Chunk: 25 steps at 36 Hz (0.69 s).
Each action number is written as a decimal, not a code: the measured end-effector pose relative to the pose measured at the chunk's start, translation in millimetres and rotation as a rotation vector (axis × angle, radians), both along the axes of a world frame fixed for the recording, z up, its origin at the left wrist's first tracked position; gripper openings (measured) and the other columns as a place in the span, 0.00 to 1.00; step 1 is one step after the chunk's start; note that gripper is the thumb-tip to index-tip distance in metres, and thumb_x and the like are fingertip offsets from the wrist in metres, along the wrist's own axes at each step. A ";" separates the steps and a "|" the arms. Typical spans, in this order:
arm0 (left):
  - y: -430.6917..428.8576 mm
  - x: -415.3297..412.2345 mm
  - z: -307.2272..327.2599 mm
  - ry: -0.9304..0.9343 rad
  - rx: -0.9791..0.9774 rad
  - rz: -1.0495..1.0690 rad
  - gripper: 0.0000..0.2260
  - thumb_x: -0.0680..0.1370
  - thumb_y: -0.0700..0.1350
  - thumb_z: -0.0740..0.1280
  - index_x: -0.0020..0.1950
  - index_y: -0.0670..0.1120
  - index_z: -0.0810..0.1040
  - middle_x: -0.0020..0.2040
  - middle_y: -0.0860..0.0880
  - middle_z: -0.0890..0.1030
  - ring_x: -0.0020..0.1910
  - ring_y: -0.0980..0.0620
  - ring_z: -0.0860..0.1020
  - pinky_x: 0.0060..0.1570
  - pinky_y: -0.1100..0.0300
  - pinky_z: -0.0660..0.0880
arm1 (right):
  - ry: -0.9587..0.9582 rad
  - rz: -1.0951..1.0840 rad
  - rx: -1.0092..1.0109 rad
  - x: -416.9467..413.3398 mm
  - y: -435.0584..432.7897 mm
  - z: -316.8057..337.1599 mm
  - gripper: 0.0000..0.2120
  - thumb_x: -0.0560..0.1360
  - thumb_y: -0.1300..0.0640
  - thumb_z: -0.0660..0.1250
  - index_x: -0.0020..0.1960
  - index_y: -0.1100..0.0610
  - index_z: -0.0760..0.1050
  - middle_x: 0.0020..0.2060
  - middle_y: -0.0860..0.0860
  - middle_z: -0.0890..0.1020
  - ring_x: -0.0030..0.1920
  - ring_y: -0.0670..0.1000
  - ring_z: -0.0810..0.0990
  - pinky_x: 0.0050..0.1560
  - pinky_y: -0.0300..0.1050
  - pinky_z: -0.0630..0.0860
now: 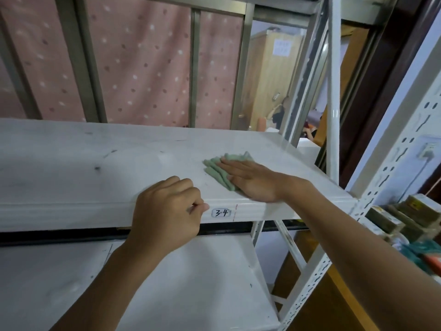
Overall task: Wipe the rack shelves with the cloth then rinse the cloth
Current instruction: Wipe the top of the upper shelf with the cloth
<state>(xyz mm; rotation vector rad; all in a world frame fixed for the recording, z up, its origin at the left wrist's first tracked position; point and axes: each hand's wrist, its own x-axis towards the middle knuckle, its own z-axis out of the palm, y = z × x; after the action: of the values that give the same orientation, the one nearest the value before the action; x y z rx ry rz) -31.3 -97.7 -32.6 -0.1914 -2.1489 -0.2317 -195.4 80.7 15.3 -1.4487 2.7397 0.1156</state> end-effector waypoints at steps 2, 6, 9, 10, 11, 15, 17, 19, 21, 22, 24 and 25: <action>-0.2 -0.5 0.2 -0.011 -0.010 -0.001 0.10 0.69 0.45 0.76 0.31 0.47 0.78 0.30 0.53 0.76 0.31 0.48 0.74 0.27 0.60 0.65 | 0.033 0.000 0.029 2.2 5.8 2.5 0.26 0.86 0.49 0.42 0.81 0.55 0.43 0.80 0.50 0.43 0.79 0.48 0.40 0.78 0.48 0.39; -1.9 -2.1 2.1 -0.032 -0.028 0.006 0.09 0.69 0.46 0.75 0.30 0.48 0.79 0.29 0.53 0.77 0.30 0.49 0.73 0.24 0.59 0.66 | 0.121 -0.125 0.092 -9.8 34.9 -2.4 0.27 0.86 0.50 0.46 0.80 0.62 0.52 0.80 0.58 0.44 0.80 0.57 0.41 0.78 0.55 0.39; -1.2 -3.1 3.4 -0.039 -0.038 0.018 0.10 0.68 0.46 0.75 0.29 0.48 0.78 0.28 0.53 0.75 0.29 0.49 0.72 0.23 0.59 0.66 | 0.092 -0.309 0.068 -21.8 69.4 -4.6 0.26 0.85 0.50 0.44 0.79 0.64 0.54 0.79 0.62 0.44 0.79 0.60 0.41 0.78 0.56 0.40; -1.2 -3.4 3.3 -0.039 -0.039 0.021 0.10 0.68 0.46 0.75 0.29 0.48 0.77 0.28 0.53 0.75 0.29 0.49 0.72 0.22 0.59 0.66 | 0.094 -0.352 0.074 -26.7 79.7 -6.0 0.27 0.85 0.49 0.42 0.79 0.63 0.54 0.79 0.62 0.44 0.79 0.61 0.41 0.78 0.58 0.41; -1.3 -3.8 3.1 -0.039 -0.040 0.022 0.10 0.68 0.46 0.75 0.29 0.48 0.77 0.28 0.53 0.75 0.29 0.49 0.72 0.22 0.59 0.66 | 0.086 -0.379 0.101 -31.9 87.7 -7.1 0.30 0.84 0.46 0.39 0.79 0.63 0.53 0.79 0.62 0.44 0.79 0.60 0.41 0.78 0.59 0.41; -1.5 -4.0 2.5 -0.039 -0.048 0.033 0.11 0.68 0.47 0.75 0.29 0.49 0.77 0.28 0.54 0.75 0.28 0.50 0.73 0.22 0.57 0.67 | 0.032 -0.508 -0.023 -70.1 106.1 -15.5 0.47 0.71 0.29 0.25 0.81 0.55 0.46 0.80 0.55 0.49 0.80 0.56 0.46 0.77 0.63 0.47; -1.2 -3.6 2.7 -0.032 -0.051 0.042 0.11 0.68 0.47 0.75 0.29 0.49 0.77 0.28 0.54 0.75 0.28 0.50 0.72 0.21 0.58 0.66 | 0.006 -0.584 -0.067 -85.1 105.7 -17.0 0.48 0.70 0.28 0.24 0.81 0.53 0.45 0.81 0.53 0.49 0.80 0.56 0.46 0.77 0.62 0.45; -1.0 -3.5 2.7 -0.025 -0.056 0.046 0.11 0.69 0.47 0.75 0.29 0.49 0.76 0.28 0.53 0.74 0.28 0.49 0.72 0.22 0.58 0.66 | -0.029 -0.700 -0.108 -93.7 100.2 -14.5 0.36 0.79 0.37 0.35 0.81 0.54 0.45 0.81 0.53 0.49 0.80 0.55 0.46 0.77 0.60 0.43; -1.5 -3.6 2.9 -0.018 -0.055 0.043 0.11 0.68 0.48 0.75 0.29 0.49 0.76 0.28 0.53 0.75 0.28 0.49 0.73 0.22 0.58 0.66 | -0.044 -0.733 -0.118 -102.5 94.9 -8.8 0.33 0.80 0.40 0.40 0.81 0.54 0.44 0.81 0.54 0.48 0.80 0.55 0.46 0.77 0.60 0.44; -1.7 -3.7 2.8 -0.016 -0.052 0.041 0.11 0.68 0.48 0.75 0.29 0.49 0.77 0.28 0.54 0.75 0.28 0.49 0.73 0.22 0.58 0.66 | -0.059 -0.726 -0.110 -108.6 93.1 -7.2 0.33 0.80 0.40 0.40 0.81 0.53 0.43 0.81 0.54 0.48 0.80 0.55 0.46 0.77 0.60 0.44; -1.7 -4.0 3.0 -0.017 -0.048 0.039 0.11 0.68 0.48 0.75 0.29 0.49 0.77 0.28 0.54 0.75 0.28 0.49 0.74 0.21 0.56 0.67 | -0.095 -0.720 -0.105 -118.3 89.0 -2.6 0.33 0.80 0.39 0.40 0.81 0.53 0.42 0.81 0.54 0.47 0.80 0.55 0.44 0.77 0.60 0.43; -1.7 -4.0 2.9 -0.019 -0.048 0.039 0.11 0.68 0.48 0.75 0.29 0.49 0.77 0.28 0.54 0.75 0.28 0.49 0.74 0.21 0.56 0.67 | -0.104 -0.726 -0.096 -122.8 86.5 -1.2 0.34 0.80 0.38 0.40 0.81 0.53 0.42 0.81 0.53 0.46 0.80 0.54 0.44 0.77 0.59 0.43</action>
<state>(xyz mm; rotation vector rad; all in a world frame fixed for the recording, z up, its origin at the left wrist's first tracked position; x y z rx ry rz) -35.3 -99.4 -29.7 -0.1752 -2.1762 -0.1594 -318.1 167.2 14.1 -0.3786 3.0054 -0.1147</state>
